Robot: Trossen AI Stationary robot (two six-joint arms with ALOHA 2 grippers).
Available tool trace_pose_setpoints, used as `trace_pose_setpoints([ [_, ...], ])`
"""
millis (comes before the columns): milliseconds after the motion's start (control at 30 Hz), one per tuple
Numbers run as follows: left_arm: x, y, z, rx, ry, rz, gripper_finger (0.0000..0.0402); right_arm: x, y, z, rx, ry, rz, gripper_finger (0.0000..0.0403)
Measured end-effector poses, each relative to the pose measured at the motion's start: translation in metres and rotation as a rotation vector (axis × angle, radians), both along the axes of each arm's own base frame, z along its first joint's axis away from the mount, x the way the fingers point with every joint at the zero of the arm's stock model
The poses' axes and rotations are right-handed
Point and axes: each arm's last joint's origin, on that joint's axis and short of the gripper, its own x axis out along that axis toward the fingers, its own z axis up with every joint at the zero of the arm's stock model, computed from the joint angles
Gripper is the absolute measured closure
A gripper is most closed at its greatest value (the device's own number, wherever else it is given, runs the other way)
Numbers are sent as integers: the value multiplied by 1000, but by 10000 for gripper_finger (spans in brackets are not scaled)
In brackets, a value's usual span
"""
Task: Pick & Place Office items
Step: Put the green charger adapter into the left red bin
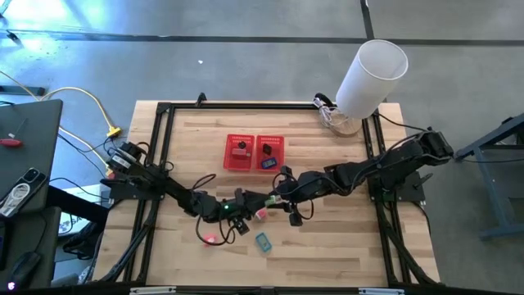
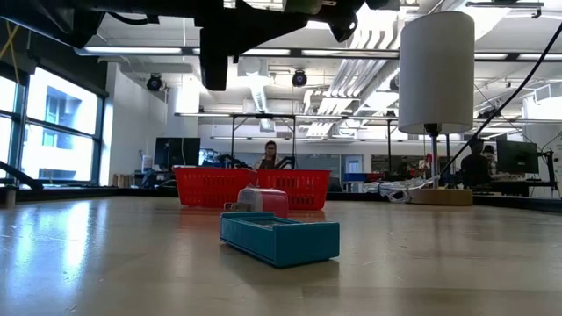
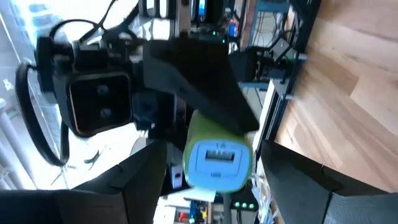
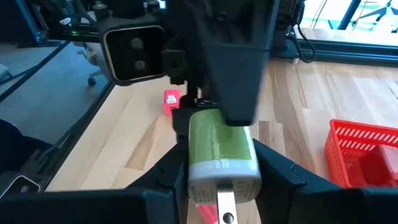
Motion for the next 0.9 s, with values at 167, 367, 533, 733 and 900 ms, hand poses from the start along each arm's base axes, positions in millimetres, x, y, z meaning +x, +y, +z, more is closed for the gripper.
trace_pose_setpoints([
  [167,0,-2,0,11,-6,-63,148,1,-5,0,13,3,11,285],
  [367,3,4,0,-2,-6,-49,150,6,-10,-6,30,23,12,285],
  [533,5,8,-3,-9,11,-36,174,12,-12,-13,41,31,24,285],
  [733,6,8,-6,-43,19,-43,213,15,-12,-16,54,33,54,285],
  [900,6,8,-8,-62,38,-41,258,15,-13,-17,53,35,54,285],
])
